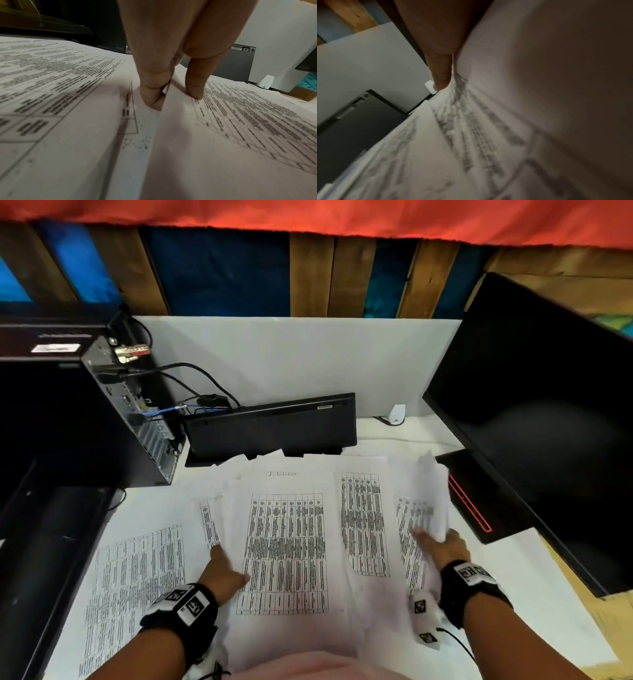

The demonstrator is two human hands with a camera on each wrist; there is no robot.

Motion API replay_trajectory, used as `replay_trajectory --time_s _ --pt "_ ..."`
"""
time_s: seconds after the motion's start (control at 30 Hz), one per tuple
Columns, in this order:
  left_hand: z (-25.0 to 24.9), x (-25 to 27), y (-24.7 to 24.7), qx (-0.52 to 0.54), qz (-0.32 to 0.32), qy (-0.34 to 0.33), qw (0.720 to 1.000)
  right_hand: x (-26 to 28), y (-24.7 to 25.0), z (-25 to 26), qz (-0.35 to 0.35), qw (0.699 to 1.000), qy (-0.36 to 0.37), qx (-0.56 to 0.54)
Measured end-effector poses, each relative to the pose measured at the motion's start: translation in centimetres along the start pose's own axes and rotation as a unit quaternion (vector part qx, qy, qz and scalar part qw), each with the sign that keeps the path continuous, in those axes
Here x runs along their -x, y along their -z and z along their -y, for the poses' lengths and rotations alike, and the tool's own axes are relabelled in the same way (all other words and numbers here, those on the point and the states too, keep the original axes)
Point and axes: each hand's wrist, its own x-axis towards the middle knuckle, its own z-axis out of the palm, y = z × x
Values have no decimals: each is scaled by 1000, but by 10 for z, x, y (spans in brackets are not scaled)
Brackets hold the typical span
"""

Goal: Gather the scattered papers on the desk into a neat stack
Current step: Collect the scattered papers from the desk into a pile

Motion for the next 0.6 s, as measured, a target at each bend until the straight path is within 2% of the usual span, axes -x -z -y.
replay_trajectory --time_s 0.07,0.1,0.2,0.3,0.37,0.47,0.6 --pt "0 1 0 -4 -3 2 1000 8 -7 14 56 996 8 -62" --pt "2 0 1 -4 -5 2 1000 8 -6 18 60 995 8 -78" --pt "3 -1 3 -7 -11 0 1000 -3 7 23 3 996 2 -93" --pt "4 -2 4 -12 -3 7 1000 -11 18 22 16 999 1 -29" --pt "3 -3 4 -19 -1 6 1000 3 31 34 -16 999 47 5" --pt "1 -3 3 -29 -5 3 1000 32 57 63 -115 981 154 23" --pt "3 -5 4 -32 -4 6 999 73 94 95 -192 945 262 -33"
